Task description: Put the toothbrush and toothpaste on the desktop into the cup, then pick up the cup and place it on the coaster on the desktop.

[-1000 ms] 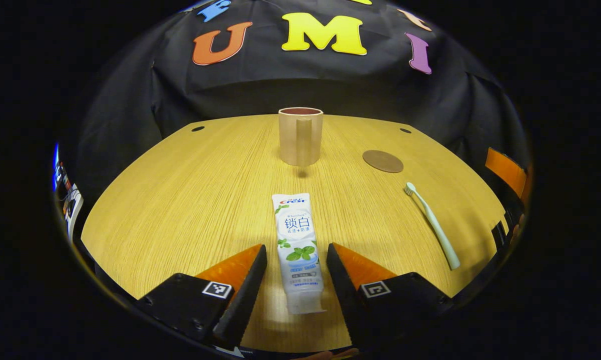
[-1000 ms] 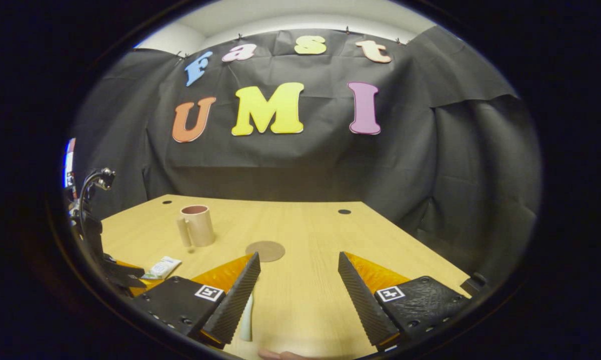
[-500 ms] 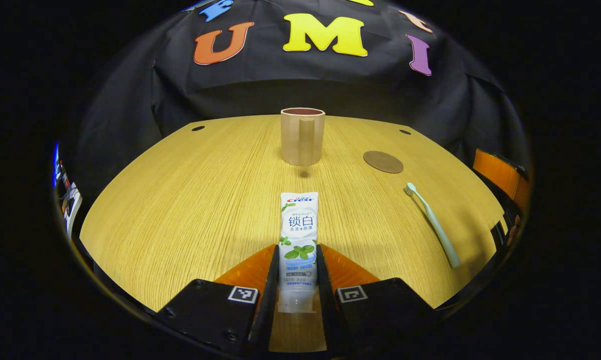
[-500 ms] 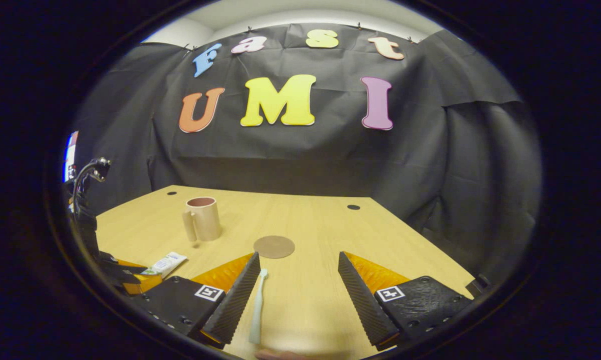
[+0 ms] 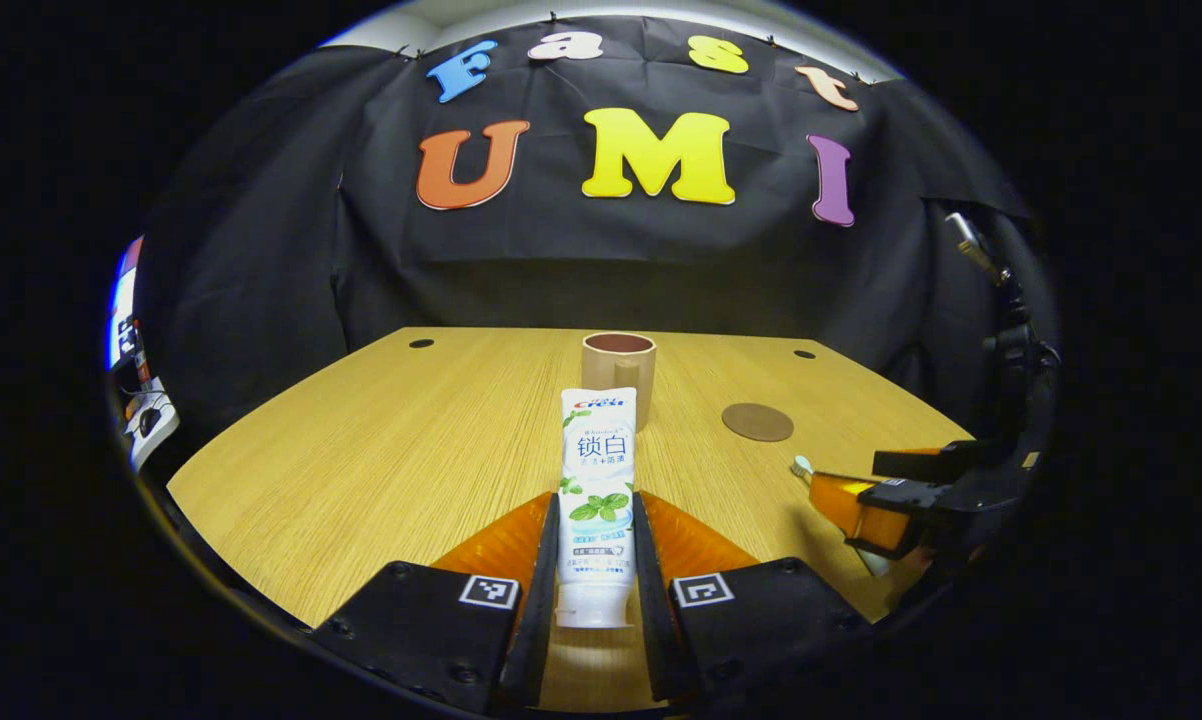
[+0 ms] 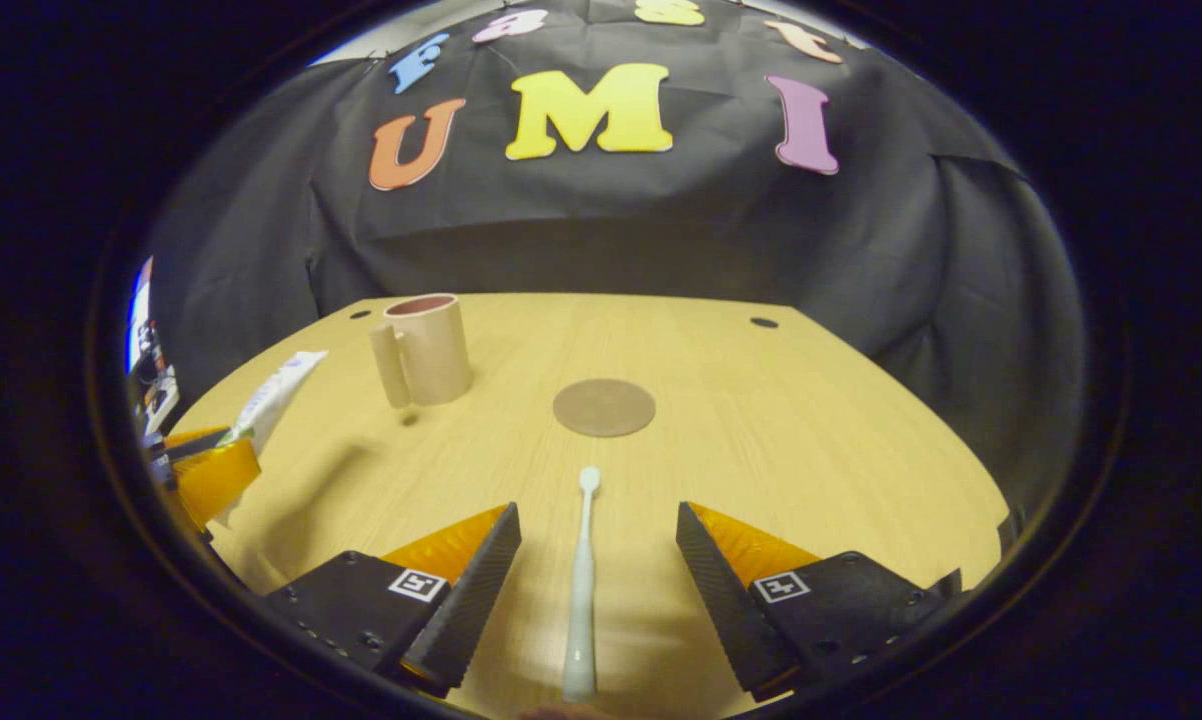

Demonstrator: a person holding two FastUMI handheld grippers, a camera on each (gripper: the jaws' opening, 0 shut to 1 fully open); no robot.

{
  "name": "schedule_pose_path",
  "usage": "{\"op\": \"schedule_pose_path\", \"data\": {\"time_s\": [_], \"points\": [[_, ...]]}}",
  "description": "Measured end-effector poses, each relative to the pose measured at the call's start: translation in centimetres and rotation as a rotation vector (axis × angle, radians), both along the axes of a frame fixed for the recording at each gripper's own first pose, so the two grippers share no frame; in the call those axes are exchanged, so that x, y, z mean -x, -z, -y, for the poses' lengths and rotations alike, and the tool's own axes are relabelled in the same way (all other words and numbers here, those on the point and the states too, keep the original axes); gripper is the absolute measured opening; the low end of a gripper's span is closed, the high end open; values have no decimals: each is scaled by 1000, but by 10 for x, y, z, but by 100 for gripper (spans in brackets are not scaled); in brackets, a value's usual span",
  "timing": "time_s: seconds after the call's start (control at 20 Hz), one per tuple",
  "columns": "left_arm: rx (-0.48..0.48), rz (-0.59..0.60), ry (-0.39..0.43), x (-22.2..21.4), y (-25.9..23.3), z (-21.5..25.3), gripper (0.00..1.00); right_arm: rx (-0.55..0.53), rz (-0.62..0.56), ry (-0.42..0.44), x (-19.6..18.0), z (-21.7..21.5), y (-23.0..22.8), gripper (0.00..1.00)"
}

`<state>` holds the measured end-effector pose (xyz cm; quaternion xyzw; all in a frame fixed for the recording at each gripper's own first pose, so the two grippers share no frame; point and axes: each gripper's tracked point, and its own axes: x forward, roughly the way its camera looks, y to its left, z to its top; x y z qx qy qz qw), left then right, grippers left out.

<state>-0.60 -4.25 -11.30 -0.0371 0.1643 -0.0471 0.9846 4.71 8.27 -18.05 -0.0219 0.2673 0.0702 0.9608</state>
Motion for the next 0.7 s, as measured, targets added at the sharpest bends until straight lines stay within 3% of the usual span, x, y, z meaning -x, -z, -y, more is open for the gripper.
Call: {"op": "schedule_pose_path", "data": {"time_s": [0.1,0.25,0.4,0.5,0.55,0.6,0.7], "points": [[7,4,2,2,-1,-1,42,-3,-36,11,2,-1,7,89],[23,0,-2,3,-1,-2,42,-19,-66,11,-1,-3,11,65],[41,6,-20,1,-3,-4,42,-27,-86,21,-7,-4,17,59],[44,20,-27,-1,-8,-6,42,-39,-85,7,-9,-9,18,42],[47,26,-40,-2,-10,-9,42,-49,-91,0,-10,-11,18,39],[51,29,-44,-5,-12,-12,42,-66,-97,-1,-10,-13,18,24],[62,30,-49,-7,-15,-14,42,-64,-101,-7,-10,-14,18,5]]}}
